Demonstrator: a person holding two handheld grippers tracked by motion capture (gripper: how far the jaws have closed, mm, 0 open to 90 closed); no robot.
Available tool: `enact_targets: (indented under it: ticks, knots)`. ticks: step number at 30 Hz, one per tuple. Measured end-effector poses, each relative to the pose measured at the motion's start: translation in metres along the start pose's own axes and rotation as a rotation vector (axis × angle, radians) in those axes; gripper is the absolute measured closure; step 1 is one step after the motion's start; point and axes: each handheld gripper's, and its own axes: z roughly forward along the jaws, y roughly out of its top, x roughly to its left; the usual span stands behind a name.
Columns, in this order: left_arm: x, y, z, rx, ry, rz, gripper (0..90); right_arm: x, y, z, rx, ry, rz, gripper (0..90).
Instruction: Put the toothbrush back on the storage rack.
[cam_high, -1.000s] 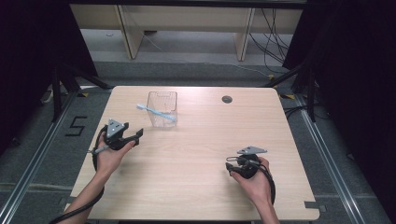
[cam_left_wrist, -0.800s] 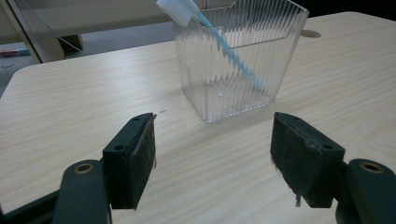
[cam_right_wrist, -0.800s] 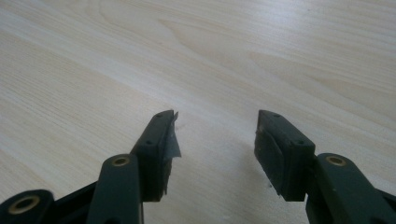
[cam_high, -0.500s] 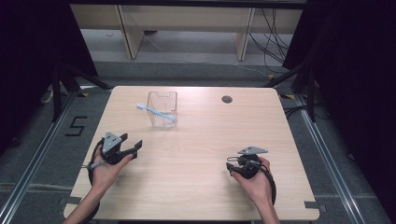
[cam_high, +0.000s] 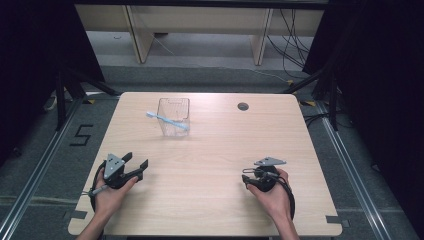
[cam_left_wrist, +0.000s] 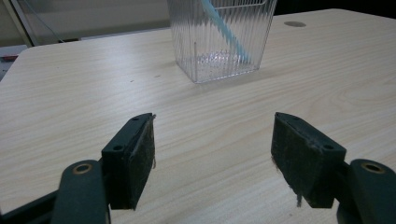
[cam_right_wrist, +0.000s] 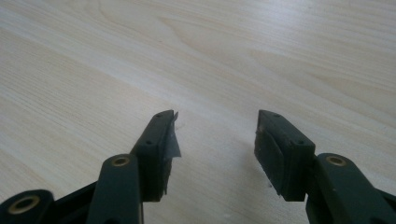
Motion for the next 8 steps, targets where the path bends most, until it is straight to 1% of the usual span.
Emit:
enact_targets:
  ticks: [1,2,3,4,5,6,7,8]
  knots:
    - [0.0002,-0.0003,-0.0007,-0.002,-0.001,0.001,30.1,-0.0001,-0.0002,0.0004,0.004,0.003,-0.001,48.4]
    - [0.0002,-0.0009,-0.0005,-0.02,-0.002,-0.004,30.1,0.0006,-0.0004,0.0002,0.002,-0.011,-0.001,48.4]
    - [0.0001,-0.0008,-0.0023,-0.013,0.004,-0.001,30.1,0.001,-0.0007,0.0011,0.004,0.004,0.009,48.4]
    - [-0.0003,-0.0014,-0.0029,-0.026,0.006,0.001,30.1,0.0004,-0.0007,0.0016,0.003,0.012,0.006,48.4]
    - [-0.0005,-0.0019,-0.003,-0.04,0.005,0.003,30.1,0.0005,-0.0004,0.0006,0.01,-0.005,0.002,48.4]
    - [-0.0009,-0.0018,-0.0045,-0.037,0.011,0.009,30.2,0.0003,-0.0006,0.0014,0.004,0.007,0.007,48.4]
    - [-0.0014,-0.0022,-0.0047,-0.046,0.013,0.009,30.4,-0.0005,-0.0002,0.0011,0.01,0.017,-0.001,48.5]
    - [-0.0014,-0.0022,-0.0047,-0.046,0.013,0.009,30.6,-0.0005,-0.0002,0.0011,0.01,0.017,-0.001,48.5]
